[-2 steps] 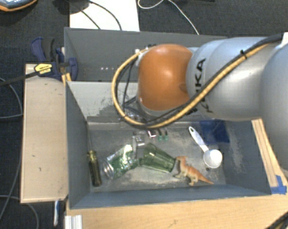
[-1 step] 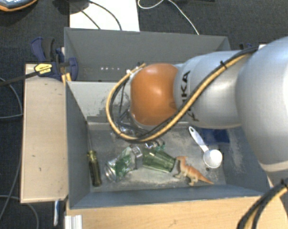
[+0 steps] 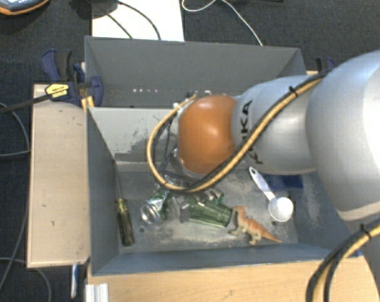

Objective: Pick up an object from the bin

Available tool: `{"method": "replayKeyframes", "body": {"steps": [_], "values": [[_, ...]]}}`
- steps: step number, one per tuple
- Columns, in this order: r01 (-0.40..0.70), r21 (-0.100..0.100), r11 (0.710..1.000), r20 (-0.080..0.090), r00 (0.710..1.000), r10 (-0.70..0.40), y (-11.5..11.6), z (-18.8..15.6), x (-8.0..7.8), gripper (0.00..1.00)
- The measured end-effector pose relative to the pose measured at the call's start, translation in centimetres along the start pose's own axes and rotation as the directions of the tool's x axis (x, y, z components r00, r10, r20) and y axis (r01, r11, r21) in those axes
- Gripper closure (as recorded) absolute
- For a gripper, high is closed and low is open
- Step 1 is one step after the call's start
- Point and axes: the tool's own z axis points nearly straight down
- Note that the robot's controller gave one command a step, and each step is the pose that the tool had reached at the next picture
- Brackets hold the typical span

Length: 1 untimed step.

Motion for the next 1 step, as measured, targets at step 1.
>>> {"method": "replayKeyframes", "body": {"steps": [1], "values": [[-0.006, -0.001, 1.000, -0.001, 1.000, 0.006, 0.00, 0.00, 0.00, 1.00]]}}
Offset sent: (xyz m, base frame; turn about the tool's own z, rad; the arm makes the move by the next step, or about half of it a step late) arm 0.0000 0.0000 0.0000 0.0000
